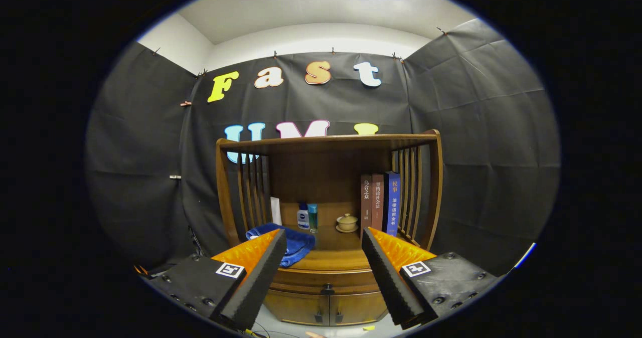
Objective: Pull open the drawer, take out the items inside it, and place them on the countertop above the cabinet.
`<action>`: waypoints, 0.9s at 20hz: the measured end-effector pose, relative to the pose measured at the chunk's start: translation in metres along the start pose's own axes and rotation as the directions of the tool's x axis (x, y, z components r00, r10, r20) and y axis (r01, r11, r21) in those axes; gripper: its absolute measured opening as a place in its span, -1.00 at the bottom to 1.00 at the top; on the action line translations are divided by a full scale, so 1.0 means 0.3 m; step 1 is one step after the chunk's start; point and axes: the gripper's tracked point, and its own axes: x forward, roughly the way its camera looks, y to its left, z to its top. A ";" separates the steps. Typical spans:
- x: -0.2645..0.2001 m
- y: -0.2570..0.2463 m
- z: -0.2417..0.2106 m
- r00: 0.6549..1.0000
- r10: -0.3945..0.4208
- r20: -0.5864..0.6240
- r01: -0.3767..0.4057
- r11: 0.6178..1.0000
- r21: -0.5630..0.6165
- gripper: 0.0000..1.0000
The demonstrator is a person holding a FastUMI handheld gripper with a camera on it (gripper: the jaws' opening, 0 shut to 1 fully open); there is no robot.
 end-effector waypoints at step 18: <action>0.095 -0.019 -0.185 0.998 0.015 -0.066 -0.013 0.999 0.036 0.97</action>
